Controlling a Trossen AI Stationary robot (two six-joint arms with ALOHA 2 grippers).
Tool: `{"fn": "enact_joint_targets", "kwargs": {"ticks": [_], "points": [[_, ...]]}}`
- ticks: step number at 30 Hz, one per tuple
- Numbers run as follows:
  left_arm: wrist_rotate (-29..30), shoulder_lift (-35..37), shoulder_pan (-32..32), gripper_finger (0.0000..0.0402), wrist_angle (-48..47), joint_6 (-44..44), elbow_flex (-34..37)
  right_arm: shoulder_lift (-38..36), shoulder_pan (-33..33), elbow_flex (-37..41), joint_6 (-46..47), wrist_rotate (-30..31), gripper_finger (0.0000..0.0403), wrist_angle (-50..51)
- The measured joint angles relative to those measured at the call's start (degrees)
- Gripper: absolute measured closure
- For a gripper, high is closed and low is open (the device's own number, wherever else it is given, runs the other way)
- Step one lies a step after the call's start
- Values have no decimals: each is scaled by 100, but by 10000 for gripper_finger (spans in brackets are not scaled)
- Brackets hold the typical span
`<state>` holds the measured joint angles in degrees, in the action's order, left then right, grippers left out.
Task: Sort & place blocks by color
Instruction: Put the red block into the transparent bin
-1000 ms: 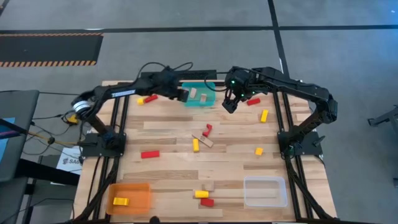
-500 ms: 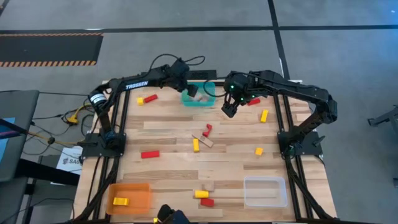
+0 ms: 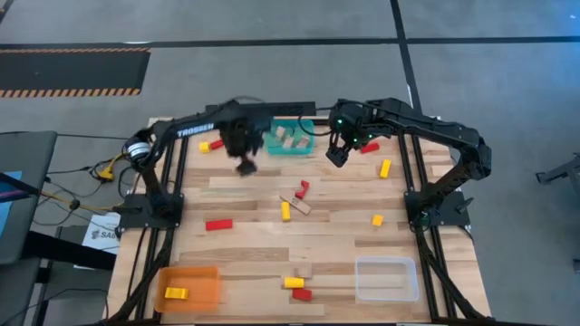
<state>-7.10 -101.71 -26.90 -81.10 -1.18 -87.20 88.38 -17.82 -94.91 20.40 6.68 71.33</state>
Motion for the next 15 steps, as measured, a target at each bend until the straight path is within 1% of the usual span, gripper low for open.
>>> {"fn": "enact_joint_targets", "kwargs": {"ticks": [3,5,7,12,15], "points": [[-614,454,596,66,36,-181,695,0,26,0,-59,113,42,4],[-775,823,1043,66,186,-226,1188,0,52,0,-82,113,42,1],[-611,1260,1503,66,510,-110,1689,0,81,0,-118,113,42,-6],[-15,2234,2692,66,1726,541,2894,0,96,0,-148,113,42,-95],[644,2583,3286,66,2216,940,3481,0,96,0,-161,107,42,-109]]}}
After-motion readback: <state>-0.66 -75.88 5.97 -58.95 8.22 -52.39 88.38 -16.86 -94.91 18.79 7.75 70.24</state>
